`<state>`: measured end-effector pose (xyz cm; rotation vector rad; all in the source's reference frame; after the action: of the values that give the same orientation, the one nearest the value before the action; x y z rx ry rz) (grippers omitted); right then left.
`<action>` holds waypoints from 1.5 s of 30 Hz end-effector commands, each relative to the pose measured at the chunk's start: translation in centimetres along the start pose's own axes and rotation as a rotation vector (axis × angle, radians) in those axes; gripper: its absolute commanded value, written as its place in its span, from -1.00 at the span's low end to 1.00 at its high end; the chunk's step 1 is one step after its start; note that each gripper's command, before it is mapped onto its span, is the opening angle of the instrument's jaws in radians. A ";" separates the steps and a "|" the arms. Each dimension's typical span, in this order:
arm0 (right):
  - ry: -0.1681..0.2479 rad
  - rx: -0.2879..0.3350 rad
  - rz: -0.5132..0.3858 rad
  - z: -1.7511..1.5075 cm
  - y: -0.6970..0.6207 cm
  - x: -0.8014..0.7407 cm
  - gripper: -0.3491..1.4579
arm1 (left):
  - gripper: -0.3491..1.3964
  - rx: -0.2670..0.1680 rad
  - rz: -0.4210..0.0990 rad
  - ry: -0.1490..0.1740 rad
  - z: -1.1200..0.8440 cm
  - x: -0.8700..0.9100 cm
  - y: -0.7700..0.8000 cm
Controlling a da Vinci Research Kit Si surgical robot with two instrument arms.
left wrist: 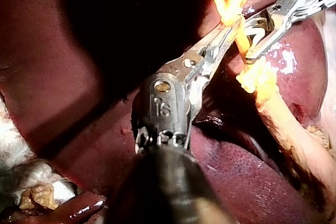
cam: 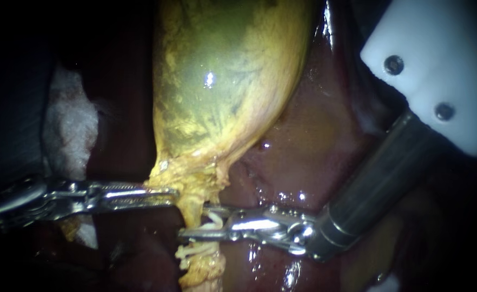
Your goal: Clipping third clip left tube
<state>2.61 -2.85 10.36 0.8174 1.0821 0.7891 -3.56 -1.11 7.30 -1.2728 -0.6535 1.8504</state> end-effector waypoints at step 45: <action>0.032 -0.021 0.164 -0.16 -0.02 0.05 -1.00 | -1.00 -0.002 0.000 0.000 0.01 0.00 0.03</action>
<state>2.48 -2.79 10.28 0.8883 1.0448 0.9523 -3.58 -1.12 7.29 -1.2736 -0.6561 1.8503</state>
